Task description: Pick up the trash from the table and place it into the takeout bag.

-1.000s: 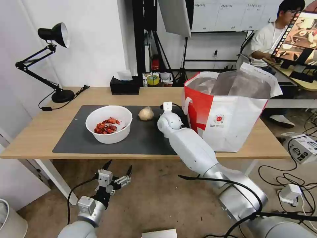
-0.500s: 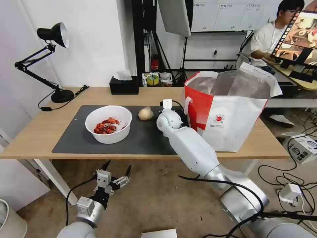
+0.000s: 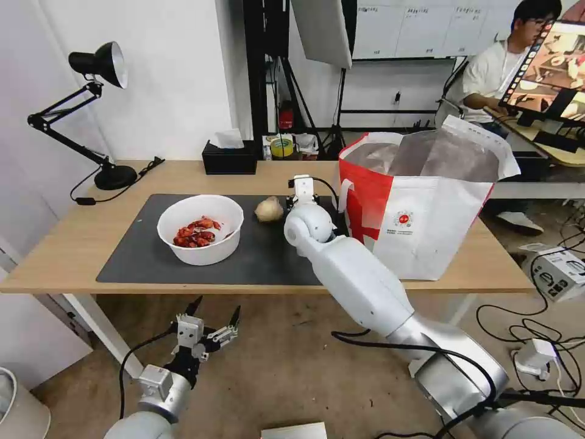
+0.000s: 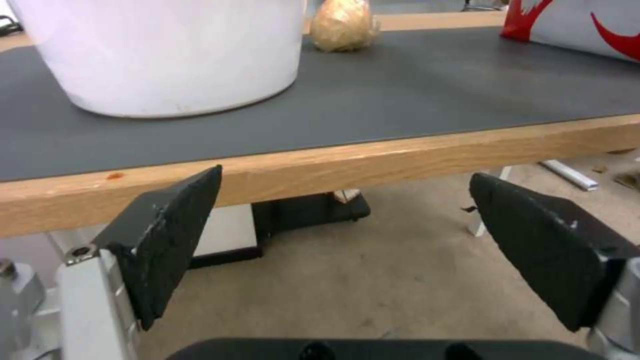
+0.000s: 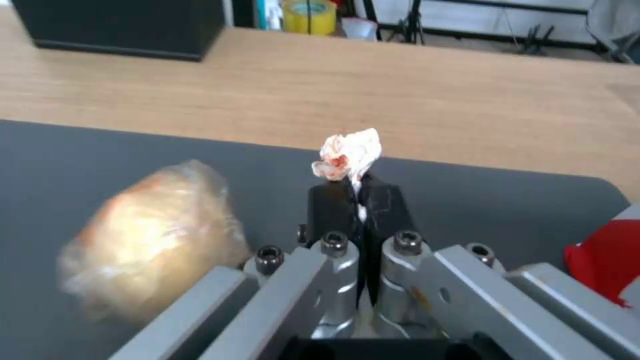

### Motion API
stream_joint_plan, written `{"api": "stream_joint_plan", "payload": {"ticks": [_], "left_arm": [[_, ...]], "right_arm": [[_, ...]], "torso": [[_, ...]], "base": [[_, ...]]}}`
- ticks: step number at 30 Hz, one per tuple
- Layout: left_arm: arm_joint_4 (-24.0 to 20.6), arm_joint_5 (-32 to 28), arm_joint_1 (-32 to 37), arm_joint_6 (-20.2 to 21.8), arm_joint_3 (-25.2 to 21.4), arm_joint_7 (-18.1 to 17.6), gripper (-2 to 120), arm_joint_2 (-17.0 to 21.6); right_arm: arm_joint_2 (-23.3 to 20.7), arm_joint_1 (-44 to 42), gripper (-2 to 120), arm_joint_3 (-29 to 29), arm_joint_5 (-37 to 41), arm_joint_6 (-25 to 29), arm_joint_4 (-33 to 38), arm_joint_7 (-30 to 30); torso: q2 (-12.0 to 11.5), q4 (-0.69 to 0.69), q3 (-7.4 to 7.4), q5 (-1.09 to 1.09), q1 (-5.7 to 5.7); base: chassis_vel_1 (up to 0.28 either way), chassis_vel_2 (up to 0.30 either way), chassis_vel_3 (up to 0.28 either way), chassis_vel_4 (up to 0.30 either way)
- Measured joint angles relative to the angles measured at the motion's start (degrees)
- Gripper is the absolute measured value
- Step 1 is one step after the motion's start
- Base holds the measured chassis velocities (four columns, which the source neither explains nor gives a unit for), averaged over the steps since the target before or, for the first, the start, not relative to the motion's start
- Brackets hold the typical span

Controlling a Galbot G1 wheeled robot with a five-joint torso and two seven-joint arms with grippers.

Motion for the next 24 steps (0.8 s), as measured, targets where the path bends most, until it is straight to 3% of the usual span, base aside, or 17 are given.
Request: {"api": "stream_joint_plan", "payload": {"ticks": [24], "left_arm": [[-2.6,2.7,6.6,-1.3,-4.8,0.3,100,-3.8]], "right_arm": [[-8.2,-7.9,0,-4.1,-0.6,-1.0,24.3,0.8]], "torso": [[0.0,0.0,0.0,0.01,-0.01]], "base": [[0.0,0.0,0.0,0.0]]}}
